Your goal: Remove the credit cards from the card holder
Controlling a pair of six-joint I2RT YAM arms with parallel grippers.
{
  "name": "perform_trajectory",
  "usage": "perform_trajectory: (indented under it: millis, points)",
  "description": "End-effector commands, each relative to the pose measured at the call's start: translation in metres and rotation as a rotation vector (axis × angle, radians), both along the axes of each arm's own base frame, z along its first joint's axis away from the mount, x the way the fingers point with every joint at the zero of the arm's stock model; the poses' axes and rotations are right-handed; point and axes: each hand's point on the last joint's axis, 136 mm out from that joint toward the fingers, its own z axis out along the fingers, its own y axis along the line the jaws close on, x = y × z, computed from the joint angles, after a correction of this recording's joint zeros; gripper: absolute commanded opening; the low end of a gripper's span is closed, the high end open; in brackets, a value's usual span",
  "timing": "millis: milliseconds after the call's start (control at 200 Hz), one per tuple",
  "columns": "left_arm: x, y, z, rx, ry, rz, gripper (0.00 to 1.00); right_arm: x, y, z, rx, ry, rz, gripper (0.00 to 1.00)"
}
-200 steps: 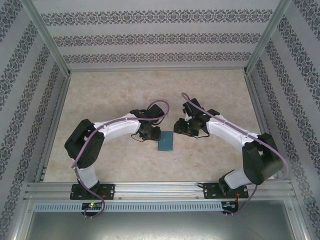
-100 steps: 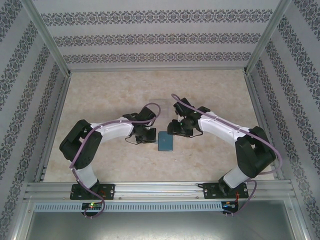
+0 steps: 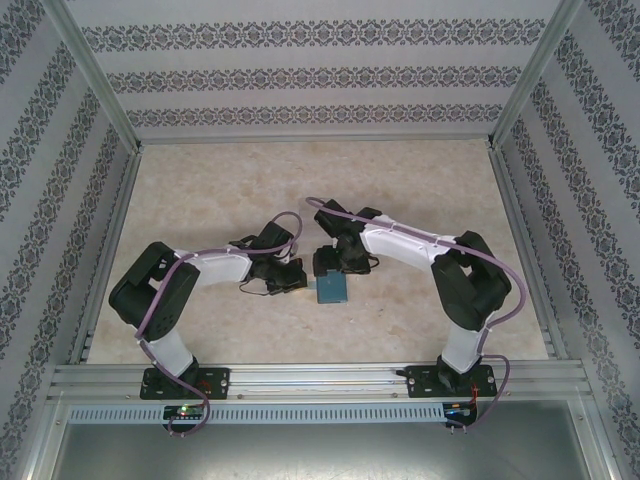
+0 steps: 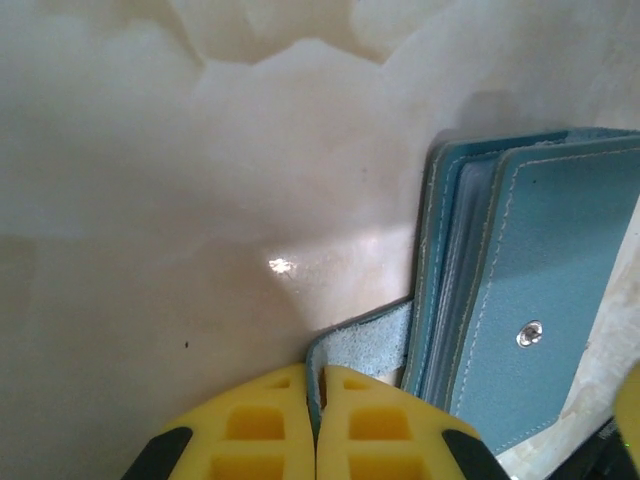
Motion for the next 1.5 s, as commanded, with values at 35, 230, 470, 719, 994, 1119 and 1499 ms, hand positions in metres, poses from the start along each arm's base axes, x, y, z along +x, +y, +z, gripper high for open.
perform_trajectory:
  millis: [35, 230, 470, 719, 994, 1119, 1499]
  points:
    - [0.000, -0.001, 0.002, -0.057, 0.002, 0.017, 0.02, 0.007, -0.003, 0.001, -0.087, -0.020, 0.012, 0.88]
    - [-0.002, 0.001, -0.003, -0.074, 0.016, 0.020, 0.01, 0.019, 0.000, -0.006, -0.129, -0.009, -0.055, 0.90]
    - [-0.007, 0.004, -0.010, -0.079, 0.033, 0.023, 0.01, 0.023, 0.005, -0.021, -0.139, 0.016, -0.111, 0.90]
    - [-0.008, 0.006, -0.012, -0.082, 0.043, 0.021, 0.01, 0.024, 0.006, -0.031, -0.149, 0.030, -0.130, 0.90]
    - [-0.008, 0.008, -0.015, -0.074, 0.047, 0.026, 0.01, 0.026, 0.003, -0.021, -0.147, 0.002, -0.136, 0.89]
    - [-0.008, 0.008, -0.015, -0.068, 0.051, 0.025, 0.01, 0.026, 0.001, -0.015, -0.146, -0.008, -0.135, 0.88]
    - [-0.009, 0.009, -0.016, -0.062, 0.053, 0.028, 0.00, 0.024, -0.004, 0.001, -0.140, -0.034, -0.135, 0.85]
